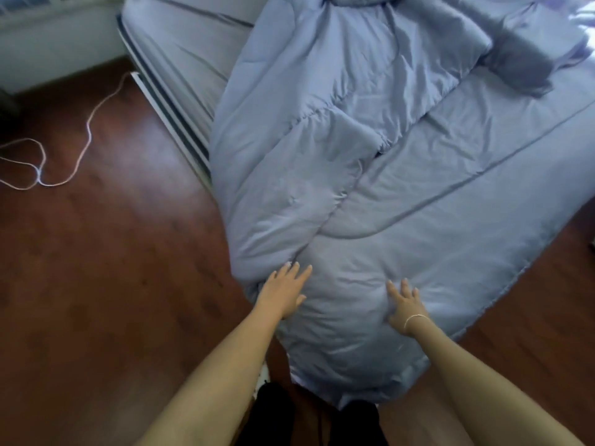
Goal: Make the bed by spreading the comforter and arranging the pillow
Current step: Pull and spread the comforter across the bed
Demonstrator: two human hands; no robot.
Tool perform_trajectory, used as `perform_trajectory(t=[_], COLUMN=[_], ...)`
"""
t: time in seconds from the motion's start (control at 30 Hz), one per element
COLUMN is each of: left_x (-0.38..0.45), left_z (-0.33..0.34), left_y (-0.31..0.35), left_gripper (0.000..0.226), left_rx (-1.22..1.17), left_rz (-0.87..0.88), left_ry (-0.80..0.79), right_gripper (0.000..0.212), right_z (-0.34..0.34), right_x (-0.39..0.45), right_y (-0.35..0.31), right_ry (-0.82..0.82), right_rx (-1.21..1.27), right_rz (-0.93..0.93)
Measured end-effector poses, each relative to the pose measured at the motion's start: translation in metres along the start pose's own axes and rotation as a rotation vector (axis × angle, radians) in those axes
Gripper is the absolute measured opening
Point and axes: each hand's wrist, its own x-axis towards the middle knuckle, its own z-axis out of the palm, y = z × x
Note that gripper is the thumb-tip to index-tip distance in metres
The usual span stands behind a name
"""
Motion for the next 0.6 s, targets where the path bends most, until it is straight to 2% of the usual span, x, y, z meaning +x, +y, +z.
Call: perform_trajectory(t=[0.13, 0.2, 0.23, 0.37, 0.5, 0.6], left_x=[-0.037, -0.044, -0.046, -0.033, -0.011, 0.017], left_z=[-0.033, -0.047, -0.056, -0.084, -0.1, -0.114], left_y=[-0.093, -0.127, -0.142, -0.173, -0.19, -0.214], left_gripper=[0.072, 0.071, 0.071, 0.07, 0.07, 0.07], left_rx=[0.053, 0.058, 0.044, -0.006, -0.013, 0.003], left_rz=[-0.111, -0.174, -0.198, -0.189, -0.115, -0.051], left_ry=[0.081, 0.079, 0.085, 0.124, 0.105, 0.111], right_gripper=[0.071, 0.059, 0.059, 0.089, 0.097, 0.101], right_z=[-0.015, -0.03, -0.041, -0.087, -0.14, -0.183], right_x=[0.0, 0.002, 0.005, 0.024, 0.053, 0.08], right_y=[-0.035, -0.058, -0.073, -0.141, -0.202, -0.232], right_ry=[0.014, 0.052, 0.095, 0.245, 0.405, 0.495], right_rx=[0.142, 0.189, 0.217, 0.447, 0.487, 0.531], right_rz=[0.17, 0.192, 0.175, 0.075, -0.057, -0.054])
